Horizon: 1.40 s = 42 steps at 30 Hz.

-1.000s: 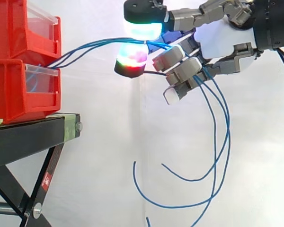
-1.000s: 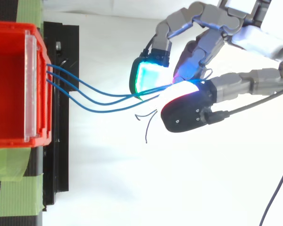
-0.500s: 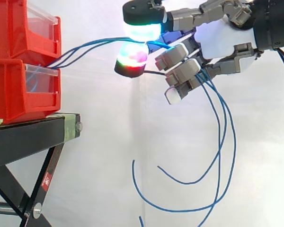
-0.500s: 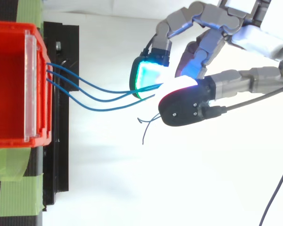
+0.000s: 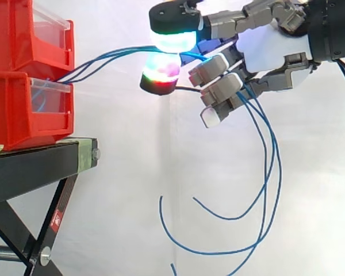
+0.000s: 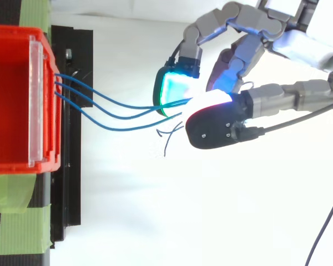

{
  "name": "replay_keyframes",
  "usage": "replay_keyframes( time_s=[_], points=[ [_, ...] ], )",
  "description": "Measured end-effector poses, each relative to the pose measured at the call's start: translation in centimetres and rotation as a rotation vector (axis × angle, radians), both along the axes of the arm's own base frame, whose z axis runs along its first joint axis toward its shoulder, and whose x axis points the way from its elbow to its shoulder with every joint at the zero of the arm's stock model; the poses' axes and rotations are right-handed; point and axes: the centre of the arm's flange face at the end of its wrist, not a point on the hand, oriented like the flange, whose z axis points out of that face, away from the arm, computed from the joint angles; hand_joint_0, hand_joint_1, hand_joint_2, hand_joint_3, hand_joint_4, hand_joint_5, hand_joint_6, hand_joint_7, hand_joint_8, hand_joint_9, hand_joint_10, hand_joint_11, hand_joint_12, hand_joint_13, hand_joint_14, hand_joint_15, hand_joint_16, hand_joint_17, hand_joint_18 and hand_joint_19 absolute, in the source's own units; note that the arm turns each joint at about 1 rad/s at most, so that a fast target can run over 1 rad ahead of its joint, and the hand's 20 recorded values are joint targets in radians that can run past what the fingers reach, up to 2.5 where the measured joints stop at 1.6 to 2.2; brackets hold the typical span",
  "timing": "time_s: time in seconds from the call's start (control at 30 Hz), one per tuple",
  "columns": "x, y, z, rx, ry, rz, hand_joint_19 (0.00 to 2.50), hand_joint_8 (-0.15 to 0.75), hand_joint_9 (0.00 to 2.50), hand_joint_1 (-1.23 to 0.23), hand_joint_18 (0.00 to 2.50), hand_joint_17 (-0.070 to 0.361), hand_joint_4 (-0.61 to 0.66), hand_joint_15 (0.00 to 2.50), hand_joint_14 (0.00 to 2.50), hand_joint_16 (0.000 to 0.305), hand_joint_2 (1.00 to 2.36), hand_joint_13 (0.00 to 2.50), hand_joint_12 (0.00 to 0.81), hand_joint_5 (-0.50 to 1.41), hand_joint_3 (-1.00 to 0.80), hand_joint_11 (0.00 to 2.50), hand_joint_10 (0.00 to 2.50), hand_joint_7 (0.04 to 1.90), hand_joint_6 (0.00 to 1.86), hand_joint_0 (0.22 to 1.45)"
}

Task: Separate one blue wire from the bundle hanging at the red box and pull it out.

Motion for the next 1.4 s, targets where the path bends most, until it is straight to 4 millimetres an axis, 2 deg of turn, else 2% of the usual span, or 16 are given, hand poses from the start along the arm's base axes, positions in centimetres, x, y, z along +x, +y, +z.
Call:
replay_keyframes(
  time_s=[0.13, 0.47, 0.93, 1.13, 1.4],
  points=[
    [-0.01, 0.01, -0.01, 0.0, 0.001, 0.0, 0.69, 0.328, 1.37, -0.68, 0.92, 0.112, 0.13, 1.69, 0.12, 0.05, 1.01, 1.35, 0.409, -0.18, -0.43, 1.6, 0.01, 0.89, 0.93, 0.56],
    [-0.05, -0.02, -0.02, -0.001, 0.004, 0.0, 0.7, 0.338, 1.41, -0.58, 0.94, 0.11, 0.13, 1.7, 0.11, 0.049, 1.01, 1.38, 0.412, -0.17, -0.44, 1.59, 0.01, 0.92, 0.92, 0.56],
    [-0.08, -0.04, -0.02, -0.001, 0.006, 0.0, 0.69, 0.324, 1.42, -0.72, 0.95, 0.106, 0.07, 1.74, 0.05, 0.047, 1.02, 1.4, 0.393, -0.16, -0.26, 1.61, 0.01, 0.98, 0.92, 0.61],
    [-0.08, -0.02, -0.02, -0.001, 0.006, 0.0, 0.69, 0.309, 1.41, -0.75, 0.94, 0.105, 0.03, 1.77, 0.05, 0.047, 1.02, 1.39, 0.396, -0.16, -0.23, 1.63, 0.01, 0.98, 0.93, 0.62],
    [-0.07, -0.01, -0.04, -0.001, 0.006, 0.0, 0.69, 0.311, 1.33, -0.78, 0.92, 0.106, 0.06, 1.74, 0.07, 0.047, 1.02, 1.34, 0.398, -0.19, -0.23, 1.6, 0.01, 0.94, 0.94, 0.62]
  ],
)
